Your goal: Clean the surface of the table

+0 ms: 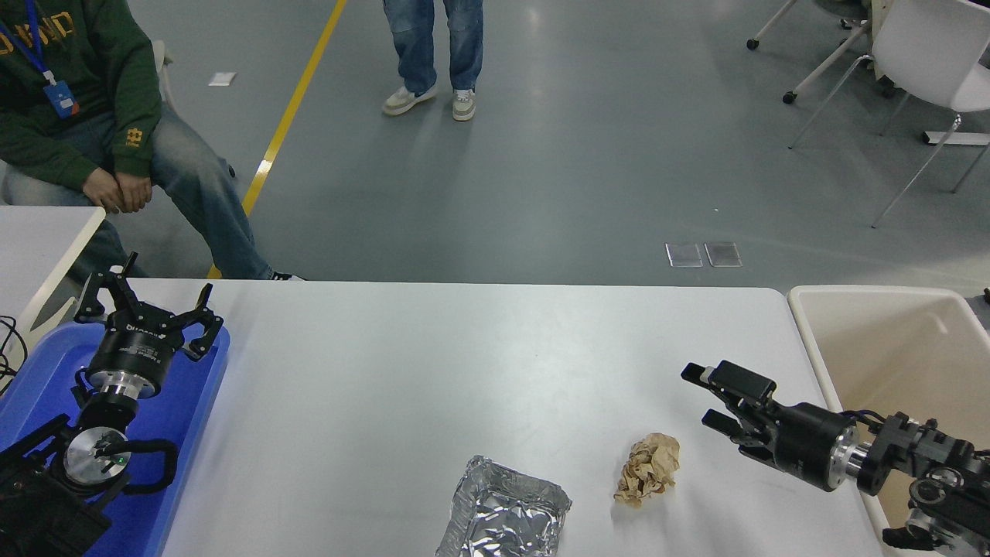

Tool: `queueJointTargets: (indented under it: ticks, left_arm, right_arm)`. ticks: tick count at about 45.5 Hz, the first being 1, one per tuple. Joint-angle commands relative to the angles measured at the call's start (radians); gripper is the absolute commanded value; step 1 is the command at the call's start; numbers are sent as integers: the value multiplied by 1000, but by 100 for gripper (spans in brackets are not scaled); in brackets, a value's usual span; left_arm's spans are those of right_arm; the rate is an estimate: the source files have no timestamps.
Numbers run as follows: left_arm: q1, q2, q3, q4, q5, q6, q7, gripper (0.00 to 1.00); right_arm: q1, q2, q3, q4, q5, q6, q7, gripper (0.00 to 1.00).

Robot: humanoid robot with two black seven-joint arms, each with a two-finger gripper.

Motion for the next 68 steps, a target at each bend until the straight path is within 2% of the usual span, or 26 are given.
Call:
queueJointTargets:
  ticks: [1,10,16,18,37,43,49,54,58,61,68]
  left_arm:
    - [-1,0,-1,0,0,-1,-1,100]
    - [-1,0,-1,0,0,-1,1,100]
    - [-1,0,-1,0,0,-1,1,100]
    - [1,0,-1,0,0,-1,1,100]
    - [1,0,-1,0,0,-1,1,100]
    - [-1,0,-1,0,0,-1,1,100]
    - [-1,0,-1,0,0,-1,-1,100]
    - [1,0,-1,0,0,-1,-1,100]
    - [-1,0,-1,0,0,-1,-1,100]
    - [1,0,-1,0,0,-1,1,100]
    - [1,0,-1,0,0,-1,1,100]
  right_arm:
    - [4,-47,-101,100,-95,-44,-11,100]
    - [2,-109,-147,155,-104,-44,-26,100]
    - [-2,-121,-155,206,-90,-37,-192,100]
    - [-2,-116,-155,226,-75,-37,-215,100]
    - [1,-64,-147,267,8,-34,-238,100]
    - [21,-35,-135,267,135,-31,-399,100]
    - [28,31,-77,267,192,-31,-570,100]
    - [25,81,-21,267,247,-31,-661,100]
    - [25,94,-10,267,281,-11,-674,100]
    - [18,112,8,267,295,50,-669,100]
    - [13,184,16,267,295,52,-669,100]
